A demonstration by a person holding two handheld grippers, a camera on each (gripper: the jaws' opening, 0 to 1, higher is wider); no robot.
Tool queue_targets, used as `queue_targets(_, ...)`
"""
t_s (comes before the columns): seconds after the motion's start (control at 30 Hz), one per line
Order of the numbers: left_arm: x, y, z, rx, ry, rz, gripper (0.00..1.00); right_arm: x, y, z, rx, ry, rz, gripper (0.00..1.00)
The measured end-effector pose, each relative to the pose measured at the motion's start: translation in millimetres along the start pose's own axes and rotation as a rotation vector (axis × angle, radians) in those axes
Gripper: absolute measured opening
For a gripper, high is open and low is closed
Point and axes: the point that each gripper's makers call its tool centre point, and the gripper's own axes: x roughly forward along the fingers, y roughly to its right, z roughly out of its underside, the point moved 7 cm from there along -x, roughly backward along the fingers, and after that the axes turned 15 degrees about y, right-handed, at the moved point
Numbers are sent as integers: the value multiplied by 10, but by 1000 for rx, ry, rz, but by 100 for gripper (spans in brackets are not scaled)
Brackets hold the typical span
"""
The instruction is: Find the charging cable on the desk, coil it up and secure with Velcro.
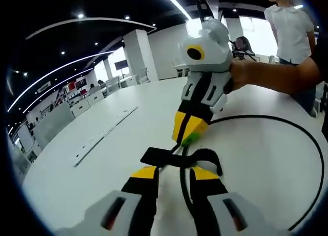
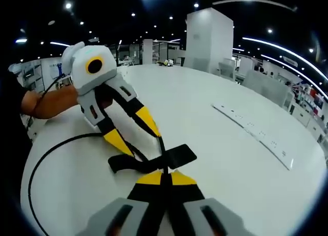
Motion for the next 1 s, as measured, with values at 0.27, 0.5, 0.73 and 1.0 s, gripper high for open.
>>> queue_targets(0.27, 41, 7, 11, -6, 10, 1, 23, 14, -70, -21, -22, -17, -15, 4)
queue_targets(0.5, 65, -22, 72, -18, -7, 27, 26, 44, -2, -29, -46, -29, -45, 4)
queue_targets(0.73, 67, -223, 153, -39, 21, 29, 27, 48, 2, -61, -78, -70, -111, 4)
queue_targets(1.0, 68, -326, 207, -60, 26, 24, 23, 57, 101, -43, -36, -60, -111, 5)
